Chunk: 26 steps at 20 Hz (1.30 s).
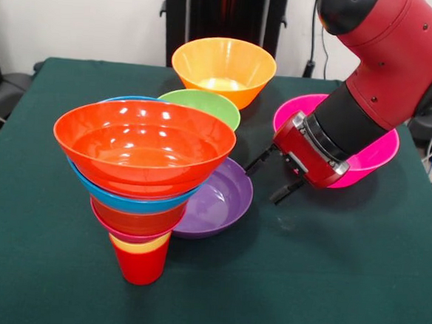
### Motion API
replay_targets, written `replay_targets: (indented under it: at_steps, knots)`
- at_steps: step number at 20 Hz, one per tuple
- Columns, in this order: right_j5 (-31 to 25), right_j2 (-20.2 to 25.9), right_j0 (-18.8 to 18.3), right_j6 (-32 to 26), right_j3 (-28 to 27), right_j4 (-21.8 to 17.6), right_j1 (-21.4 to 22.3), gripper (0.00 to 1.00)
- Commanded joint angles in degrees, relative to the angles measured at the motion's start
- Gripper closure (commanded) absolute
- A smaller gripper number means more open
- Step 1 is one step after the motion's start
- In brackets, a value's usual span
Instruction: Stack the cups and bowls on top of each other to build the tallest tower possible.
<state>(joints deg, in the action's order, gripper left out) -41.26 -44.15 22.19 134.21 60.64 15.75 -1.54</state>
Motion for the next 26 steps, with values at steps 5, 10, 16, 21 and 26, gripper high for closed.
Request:
replay_targets:
  at_steps: [5,10,16,21,26]
  knots:
    - [2.9,8.1,-0.7,1.9,0.6,-3.4,-2.9,0.0]
    - [3.3,8.0,-0.9,1.8,-0.3,-3.6,-4.0,0.0]
    - [3.9,8.0,-0.9,2.3,-0.3,-3.7,-4.3,0.0]
    - [4.1,7.9,-0.9,2.5,-0.5,-3.7,-4.7,0.0]
    - [4.5,8.0,-1.1,2.6,-0.6,-3.6,-4.9,0.0]
